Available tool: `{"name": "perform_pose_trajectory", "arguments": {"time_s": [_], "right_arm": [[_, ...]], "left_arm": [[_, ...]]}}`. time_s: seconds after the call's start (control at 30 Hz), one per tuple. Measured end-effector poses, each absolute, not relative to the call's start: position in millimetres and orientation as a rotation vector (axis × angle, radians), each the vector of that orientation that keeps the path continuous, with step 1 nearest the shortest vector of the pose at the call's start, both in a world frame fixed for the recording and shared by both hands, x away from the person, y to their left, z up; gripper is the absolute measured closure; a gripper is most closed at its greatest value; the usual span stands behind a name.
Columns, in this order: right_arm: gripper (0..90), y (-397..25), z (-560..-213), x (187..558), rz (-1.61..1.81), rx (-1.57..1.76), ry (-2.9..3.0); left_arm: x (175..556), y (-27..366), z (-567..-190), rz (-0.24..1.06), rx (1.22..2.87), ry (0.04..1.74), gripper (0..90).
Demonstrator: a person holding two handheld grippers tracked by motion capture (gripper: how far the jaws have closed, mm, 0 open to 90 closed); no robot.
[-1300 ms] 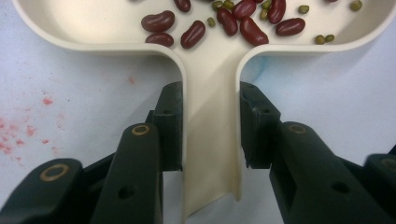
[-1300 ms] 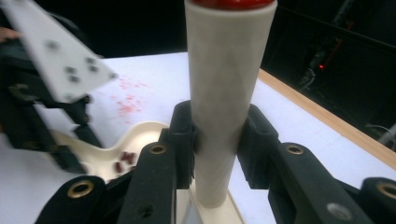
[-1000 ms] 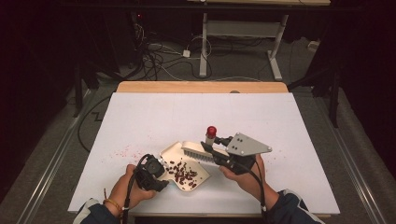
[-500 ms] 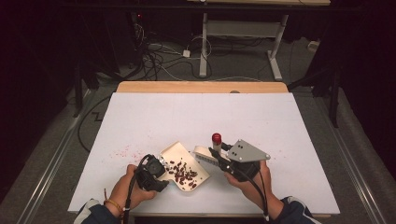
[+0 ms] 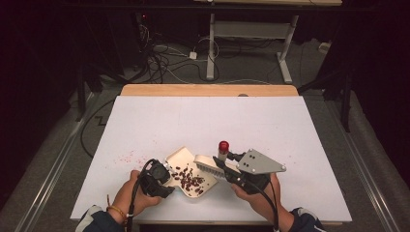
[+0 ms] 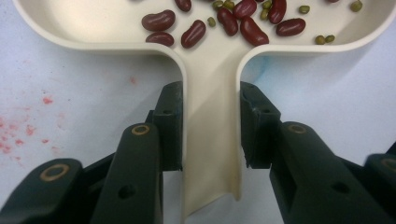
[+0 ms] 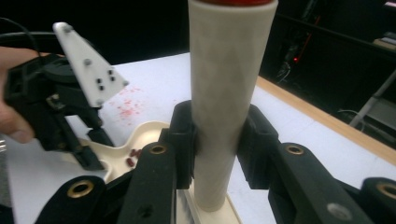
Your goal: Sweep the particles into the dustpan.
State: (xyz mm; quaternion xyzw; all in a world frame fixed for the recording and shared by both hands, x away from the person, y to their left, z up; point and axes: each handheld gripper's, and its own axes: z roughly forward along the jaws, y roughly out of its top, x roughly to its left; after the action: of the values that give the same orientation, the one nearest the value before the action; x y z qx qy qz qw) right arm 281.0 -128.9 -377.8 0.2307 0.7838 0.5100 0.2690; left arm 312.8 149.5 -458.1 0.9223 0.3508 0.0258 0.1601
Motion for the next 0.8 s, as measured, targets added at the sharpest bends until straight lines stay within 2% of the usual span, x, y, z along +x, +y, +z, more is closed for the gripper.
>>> {"name": "perform_pose_trajectory", "arguments": {"time_s": [0.23, 0.5, 0.67, 0.8], "right_arm": [[70.3, -130.6, -382.9, 308.2, 1.331, 0.623, 2.085], [70.3, -111.8, -390.6, 335.6, 1.273, 0.599, 2.065], [70.4, -100.9, -395.3, 341.9, 1.286, 0.581, 2.113], [70.4, -95.6, -393.5, 329.7, 1.312, 0.559, 2.182]], "left_arm": [[314.8, 157.6, -457.0, -0.006, 2.627, 1.018, 63.5], [318.5, 157.8, -456.3, -0.042, 2.629, 1.032, 62.9], [319.3, 159.1, -454.7, -0.033, 2.623, 1.036, 62.9], [318.8, 160.4, -452.5, -0.027, 2.614, 1.043, 62.9]]}}
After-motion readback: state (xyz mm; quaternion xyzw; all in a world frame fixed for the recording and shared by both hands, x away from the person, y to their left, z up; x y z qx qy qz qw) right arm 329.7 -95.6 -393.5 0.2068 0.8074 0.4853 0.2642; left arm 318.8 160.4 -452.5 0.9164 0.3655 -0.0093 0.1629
